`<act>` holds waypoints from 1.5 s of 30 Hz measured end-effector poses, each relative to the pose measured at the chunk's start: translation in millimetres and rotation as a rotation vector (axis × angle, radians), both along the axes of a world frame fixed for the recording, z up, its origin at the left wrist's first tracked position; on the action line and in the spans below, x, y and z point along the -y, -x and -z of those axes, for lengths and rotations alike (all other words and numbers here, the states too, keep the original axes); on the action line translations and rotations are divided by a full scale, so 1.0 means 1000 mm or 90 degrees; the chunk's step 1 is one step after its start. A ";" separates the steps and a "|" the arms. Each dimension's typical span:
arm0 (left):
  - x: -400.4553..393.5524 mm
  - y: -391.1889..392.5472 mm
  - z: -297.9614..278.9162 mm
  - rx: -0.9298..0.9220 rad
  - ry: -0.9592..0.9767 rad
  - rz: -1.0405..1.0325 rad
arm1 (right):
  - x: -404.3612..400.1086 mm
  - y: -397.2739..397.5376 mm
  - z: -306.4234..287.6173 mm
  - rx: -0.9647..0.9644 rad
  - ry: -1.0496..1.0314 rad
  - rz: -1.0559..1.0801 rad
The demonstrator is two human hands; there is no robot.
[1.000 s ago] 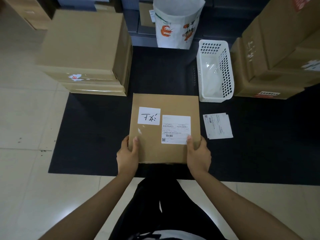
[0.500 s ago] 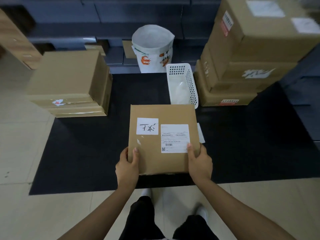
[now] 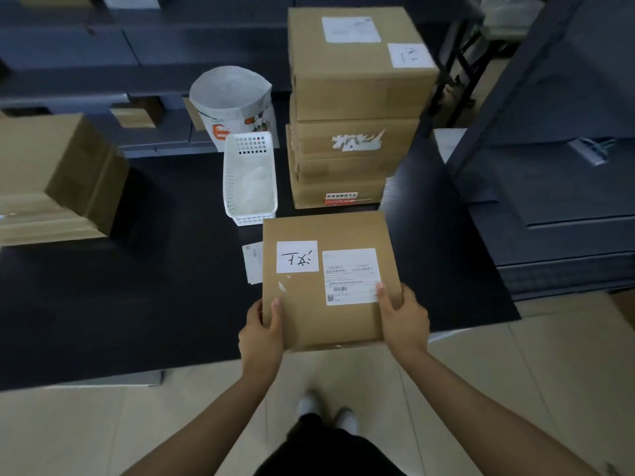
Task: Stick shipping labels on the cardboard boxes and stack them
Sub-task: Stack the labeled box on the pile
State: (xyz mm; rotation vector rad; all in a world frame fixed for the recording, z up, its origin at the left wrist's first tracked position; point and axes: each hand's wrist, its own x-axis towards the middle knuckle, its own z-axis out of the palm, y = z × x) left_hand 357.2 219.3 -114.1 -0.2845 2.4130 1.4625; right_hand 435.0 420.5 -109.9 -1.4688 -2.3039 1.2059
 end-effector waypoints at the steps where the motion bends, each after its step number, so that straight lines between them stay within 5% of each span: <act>1: -0.009 -0.001 0.002 0.004 -0.004 0.007 | -0.008 -0.004 0.000 -0.006 -0.001 0.008; 20: -0.264 -0.027 0.014 -0.004 -0.048 0.122 | -0.252 -0.055 0.007 0.008 0.017 0.106; 29: -0.384 0.037 0.005 -0.013 -0.098 0.130 | -0.386 0.022 -0.006 -0.012 -0.003 0.047; 45: -0.445 0.151 0.049 -0.063 -0.062 0.060 | -0.449 0.161 0.029 0.012 -0.004 -0.001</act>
